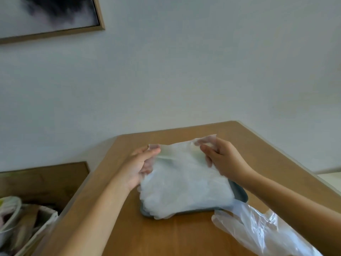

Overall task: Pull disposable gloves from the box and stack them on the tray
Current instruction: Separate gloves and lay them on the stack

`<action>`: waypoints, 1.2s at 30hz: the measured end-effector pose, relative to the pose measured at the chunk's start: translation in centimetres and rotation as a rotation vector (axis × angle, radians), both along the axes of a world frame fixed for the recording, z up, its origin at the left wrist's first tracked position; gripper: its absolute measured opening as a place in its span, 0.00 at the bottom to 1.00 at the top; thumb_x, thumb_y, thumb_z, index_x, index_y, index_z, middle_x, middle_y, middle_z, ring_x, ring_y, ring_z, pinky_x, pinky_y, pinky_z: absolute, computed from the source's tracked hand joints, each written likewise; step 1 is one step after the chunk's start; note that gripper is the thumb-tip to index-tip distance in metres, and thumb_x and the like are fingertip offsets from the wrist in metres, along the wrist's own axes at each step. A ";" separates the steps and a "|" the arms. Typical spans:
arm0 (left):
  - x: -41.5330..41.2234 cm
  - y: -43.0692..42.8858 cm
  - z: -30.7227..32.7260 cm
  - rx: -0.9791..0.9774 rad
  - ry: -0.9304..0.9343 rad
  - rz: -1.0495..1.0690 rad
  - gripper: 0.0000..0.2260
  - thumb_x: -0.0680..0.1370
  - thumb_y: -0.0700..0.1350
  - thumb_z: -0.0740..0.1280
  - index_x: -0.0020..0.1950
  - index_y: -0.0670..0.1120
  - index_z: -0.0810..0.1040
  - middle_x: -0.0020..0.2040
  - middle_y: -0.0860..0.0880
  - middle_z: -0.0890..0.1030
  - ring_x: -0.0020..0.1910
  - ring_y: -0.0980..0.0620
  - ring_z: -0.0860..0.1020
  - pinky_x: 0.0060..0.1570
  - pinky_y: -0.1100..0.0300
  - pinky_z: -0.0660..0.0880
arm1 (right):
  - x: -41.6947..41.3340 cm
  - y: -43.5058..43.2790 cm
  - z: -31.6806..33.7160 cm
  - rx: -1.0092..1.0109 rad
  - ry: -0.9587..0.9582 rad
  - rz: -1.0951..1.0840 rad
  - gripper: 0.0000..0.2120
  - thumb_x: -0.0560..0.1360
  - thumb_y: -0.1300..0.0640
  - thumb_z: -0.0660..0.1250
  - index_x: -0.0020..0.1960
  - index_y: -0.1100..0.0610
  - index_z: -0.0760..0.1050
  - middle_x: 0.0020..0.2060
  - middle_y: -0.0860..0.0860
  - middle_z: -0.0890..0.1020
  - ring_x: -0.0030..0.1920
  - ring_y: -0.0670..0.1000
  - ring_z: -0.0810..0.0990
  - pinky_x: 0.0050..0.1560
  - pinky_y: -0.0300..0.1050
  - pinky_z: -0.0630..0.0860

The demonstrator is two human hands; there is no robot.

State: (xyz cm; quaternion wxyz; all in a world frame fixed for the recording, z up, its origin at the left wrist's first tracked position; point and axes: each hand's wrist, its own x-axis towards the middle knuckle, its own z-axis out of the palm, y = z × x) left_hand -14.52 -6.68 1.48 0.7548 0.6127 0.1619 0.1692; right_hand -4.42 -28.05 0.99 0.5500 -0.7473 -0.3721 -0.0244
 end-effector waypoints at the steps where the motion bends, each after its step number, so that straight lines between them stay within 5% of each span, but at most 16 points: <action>1: -0.1 0.4 0.3 0.026 0.025 -0.008 0.03 0.72 0.38 0.69 0.40 0.45 0.80 0.27 0.53 0.64 0.22 0.59 0.61 0.20 0.68 0.57 | 0.1 -0.1 -0.1 -0.022 0.002 0.013 0.10 0.81 0.57 0.58 0.55 0.46 0.76 0.24 0.48 0.77 0.21 0.46 0.67 0.21 0.36 0.66; 3: -0.2 1.4 0.9 0.120 0.069 -0.006 0.03 0.71 0.40 0.71 0.42 0.47 0.82 0.31 0.52 0.67 0.28 0.56 0.63 0.23 0.67 0.60 | 0.4 -0.1 -0.4 -0.060 0.024 0.046 0.13 0.82 0.58 0.56 0.59 0.44 0.74 0.27 0.48 0.80 0.21 0.46 0.66 0.20 0.36 0.65; 11: 1.3 4.4 2.0 0.361 0.154 0.166 0.07 0.79 0.44 0.67 0.50 0.41 0.77 0.31 0.52 0.69 0.23 0.58 0.63 0.21 0.67 0.60 | 1.5 0.2 -1.1 0.024 0.311 0.171 0.17 0.83 0.60 0.52 0.70 0.48 0.66 0.42 0.54 0.86 0.21 0.47 0.62 0.20 0.35 0.62; 14: 1.9 4.1 1.7 0.760 0.227 0.406 0.10 0.79 0.51 0.65 0.54 0.45 0.76 0.44 0.50 0.76 0.37 0.53 0.73 0.38 0.60 0.70 | 1.9 2.0 -1.2 0.093 0.538 0.173 0.15 0.83 0.61 0.54 0.67 0.51 0.69 0.52 0.67 0.81 0.22 0.48 0.60 0.21 0.35 0.60; 16: 1.7 2.8 1.5 1.023 0.100 0.530 0.08 0.79 0.48 0.65 0.56 0.47 0.74 0.48 0.51 0.76 0.44 0.53 0.74 0.45 0.61 0.69 | 2.1 3.3 -1.6 0.070 0.638 0.137 0.15 0.82 0.62 0.54 0.67 0.54 0.70 0.57 0.74 0.73 0.22 0.47 0.60 0.21 0.36 0.60; 21: 0.6 -1.4 0.0 1.303 -0.189 0.362 0.07 0.75 0.45 0.70 0.52 0.48 0.77 0.43 0.54 0.77 0.42 0.59 0.74 0.46 0.65 0.71 | 2.4 3.3 -2.5 0.182 1.095 0.176 0.11 0.80 0.69 0.52 0.51 0.57 0.69 0.53 0.67 0.80 0.16 0.42 0.56 0.17 0.32 0.56; 26: -0.6 -5.4 -2.9 1.498 -0.156 0.087 0.31 0.66 0.65 0.69 0.62 0.49 0.72 0.57 0.54 0.74 0.56 0.60 0.69 0.56 0.75 0.60 | 1.5 2.5 -2.4 0.340 1.349 0.185 0.17 0.79 0.72 0.46 0.51 0.58 0.70 0.27 0.56 0.81 0.14 0.42 0.59 0.15 0.30 0.57; 30: -0.2 -6.9 -5.2 1.660 -0.015 0.080 0.39 0.72 0.47 0.72 0.78 0.44 0.55 0.75 0.44 0.64 0.74 0.48 0.61 0.71 0.58 0.53 | 1.4 3.2 -2.2 0.425 1.347 0.117 0.12 0.79 0.70 0.53 0.47 0.55 0.70 0.18 0.48 0.69 0.15 0.41 0.59 0.15 0.31 0.59; 34: -0.4 -5.3 -5.2 1.746 0.065 0.205 0.38 0.55 0.25 0.73 0.66 0.37 0.75 0.59 0.40 0.81 0.57 0.43 0.81 0.60 0.57 0.70 | 1.5 2.7 -2.3 0.383 1.316 0.198 0.13 0.81 0.68 0.52 0.60 0.56 0.67 0.33 0.57 0.83 0.16 0.43 0.60 0.16 0.32 0.62; 36: -0.7 -4.6 -5.4 1.826 -0.042 0.201 0.33 0.58 0.21 0.64 0.62 0.37 0.78 0.57 0.40 0.82 0.56 0.42 0.81 0.61 0.53 0.67 | 1.7 2.1 -2.4 0.338 1.256 0.268 0.14 0.81 0.68 0.52 0.65 0.58 0.65 0.44 0.60 0.83 0.15 0.43 0.61 0.16 0.32 0.62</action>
